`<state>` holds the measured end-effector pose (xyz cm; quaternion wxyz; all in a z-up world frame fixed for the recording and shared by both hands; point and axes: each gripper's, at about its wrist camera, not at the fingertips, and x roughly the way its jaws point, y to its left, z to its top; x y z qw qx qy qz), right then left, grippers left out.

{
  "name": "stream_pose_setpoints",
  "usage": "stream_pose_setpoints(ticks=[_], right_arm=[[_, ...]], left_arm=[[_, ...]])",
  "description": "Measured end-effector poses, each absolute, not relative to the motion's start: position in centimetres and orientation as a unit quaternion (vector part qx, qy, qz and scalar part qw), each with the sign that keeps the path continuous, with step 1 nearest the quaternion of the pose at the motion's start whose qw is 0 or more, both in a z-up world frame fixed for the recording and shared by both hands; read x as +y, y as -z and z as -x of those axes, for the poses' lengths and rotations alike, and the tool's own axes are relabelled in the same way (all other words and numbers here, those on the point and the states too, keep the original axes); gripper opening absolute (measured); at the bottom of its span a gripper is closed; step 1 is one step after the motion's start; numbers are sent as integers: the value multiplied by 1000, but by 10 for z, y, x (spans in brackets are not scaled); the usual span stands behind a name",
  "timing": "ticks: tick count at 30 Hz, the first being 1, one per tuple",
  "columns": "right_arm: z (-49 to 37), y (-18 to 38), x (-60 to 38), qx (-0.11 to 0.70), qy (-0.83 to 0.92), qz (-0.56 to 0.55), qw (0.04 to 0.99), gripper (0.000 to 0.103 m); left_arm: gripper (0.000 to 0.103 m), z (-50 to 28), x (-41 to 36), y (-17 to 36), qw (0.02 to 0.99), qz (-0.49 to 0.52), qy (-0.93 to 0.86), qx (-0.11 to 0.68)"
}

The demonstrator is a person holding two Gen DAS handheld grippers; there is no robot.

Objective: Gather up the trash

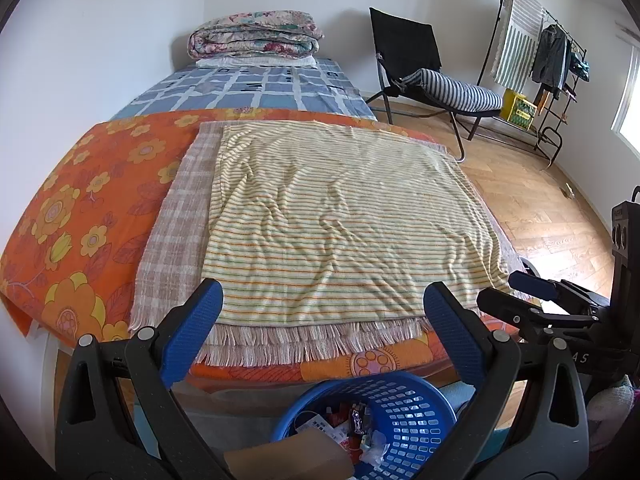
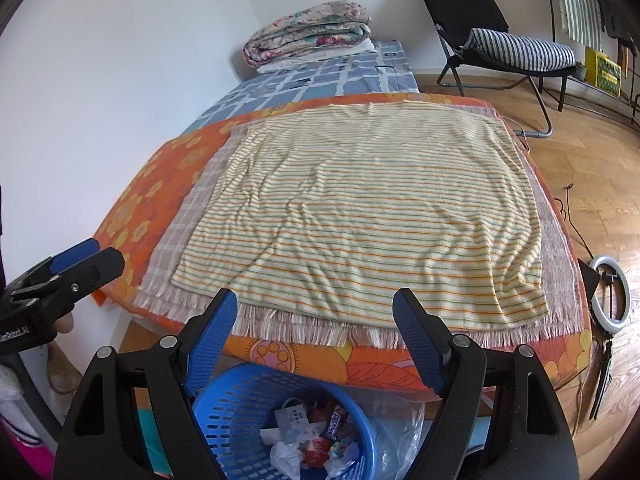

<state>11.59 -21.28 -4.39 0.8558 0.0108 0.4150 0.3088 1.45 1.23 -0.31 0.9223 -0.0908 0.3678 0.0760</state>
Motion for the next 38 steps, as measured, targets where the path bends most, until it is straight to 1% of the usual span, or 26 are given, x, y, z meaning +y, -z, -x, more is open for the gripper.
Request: stream_pose_setpoints(ticks=[38], right_arm=[[-116, 50, -212, 427, -307, -19, 850, 80]], left_arm=[[102, -7, 8, 8, 921, 98, -70, 371]])
